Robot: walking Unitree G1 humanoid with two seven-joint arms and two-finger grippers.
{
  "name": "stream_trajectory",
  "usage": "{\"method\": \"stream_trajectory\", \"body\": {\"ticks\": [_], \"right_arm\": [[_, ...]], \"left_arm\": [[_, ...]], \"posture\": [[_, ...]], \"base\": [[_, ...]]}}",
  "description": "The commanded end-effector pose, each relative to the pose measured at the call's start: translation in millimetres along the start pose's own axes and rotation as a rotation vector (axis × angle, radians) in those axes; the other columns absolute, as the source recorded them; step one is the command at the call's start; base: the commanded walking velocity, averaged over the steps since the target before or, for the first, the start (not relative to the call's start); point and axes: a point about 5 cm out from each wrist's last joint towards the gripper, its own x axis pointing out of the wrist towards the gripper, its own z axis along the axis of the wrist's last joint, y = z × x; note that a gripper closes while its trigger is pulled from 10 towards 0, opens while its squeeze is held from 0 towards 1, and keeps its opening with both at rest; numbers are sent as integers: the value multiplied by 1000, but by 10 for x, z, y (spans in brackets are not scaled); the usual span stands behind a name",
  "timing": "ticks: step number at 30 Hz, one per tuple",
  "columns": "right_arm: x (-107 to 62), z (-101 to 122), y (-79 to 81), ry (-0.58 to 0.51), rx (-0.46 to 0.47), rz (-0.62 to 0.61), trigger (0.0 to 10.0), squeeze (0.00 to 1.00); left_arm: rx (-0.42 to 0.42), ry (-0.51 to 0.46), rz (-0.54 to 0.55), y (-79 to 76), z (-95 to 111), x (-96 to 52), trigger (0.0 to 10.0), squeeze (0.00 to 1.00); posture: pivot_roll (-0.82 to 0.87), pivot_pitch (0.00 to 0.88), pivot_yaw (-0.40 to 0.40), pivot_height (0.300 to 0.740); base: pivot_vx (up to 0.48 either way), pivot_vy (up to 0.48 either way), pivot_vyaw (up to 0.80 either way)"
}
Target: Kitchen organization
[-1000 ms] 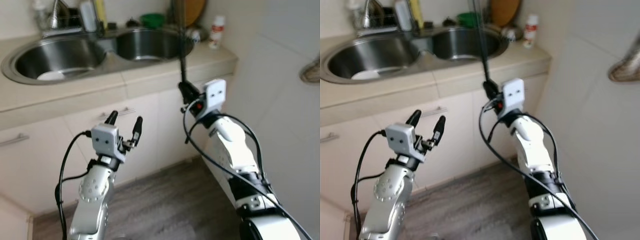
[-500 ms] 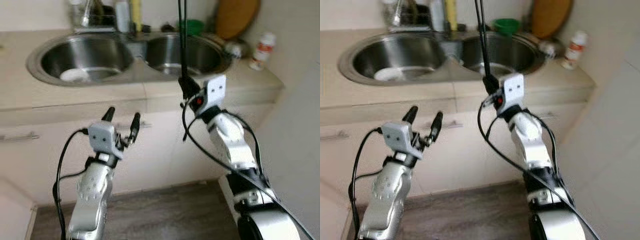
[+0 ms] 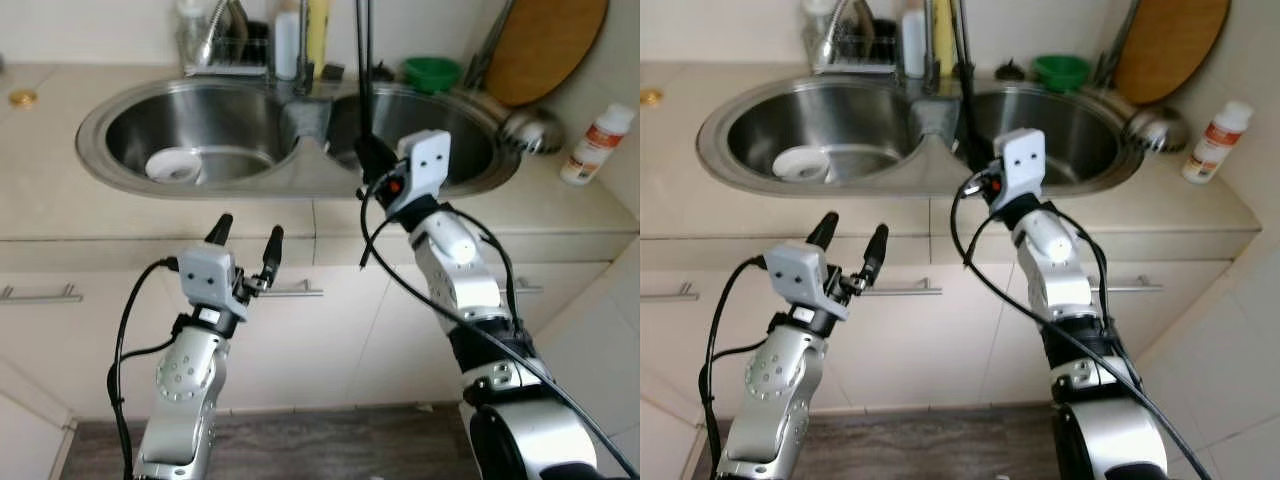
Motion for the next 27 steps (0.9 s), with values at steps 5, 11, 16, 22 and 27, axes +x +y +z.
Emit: {"method": "stream_trajectory", "body": {"ticks": [5, 11, 16, 22, 27], "right_arm": [[120, 60, 33, -10, -14, 5, 10000, 0], [124, -27, -48, 50, -22, -47, 10000, 0], [118, -135, -106, 127, -36, -78, 10000, 0], [124, -318, -187, 252, -21, -157, 10000, 0], [158, -312, -269, 283, -17, -208, 10000, 0]], "left_arm": [[8, -27, -4, -6, 53, 1, 10000, 0], [6, -28, -12, -20, 56, 3, 10000, 0], [3, -29, -16, -24, 55, 3, 10000, 0], [-3, -34, -35, -58, 65, 11, 10000, 0], [-6, -36, -52, -74, 70, 9, 10000, 0]], "posture": [[49, 0, -72, 740], [48, 0, -73, 740], [49, 0, -72, 740], [52, 0, -73, 740], [59, 0, -71, 740]], "base": [[242, 0, 0], [201, 0, 0], [242, 0, 0], [241, 0, 0], [144, 0, 0]]}}
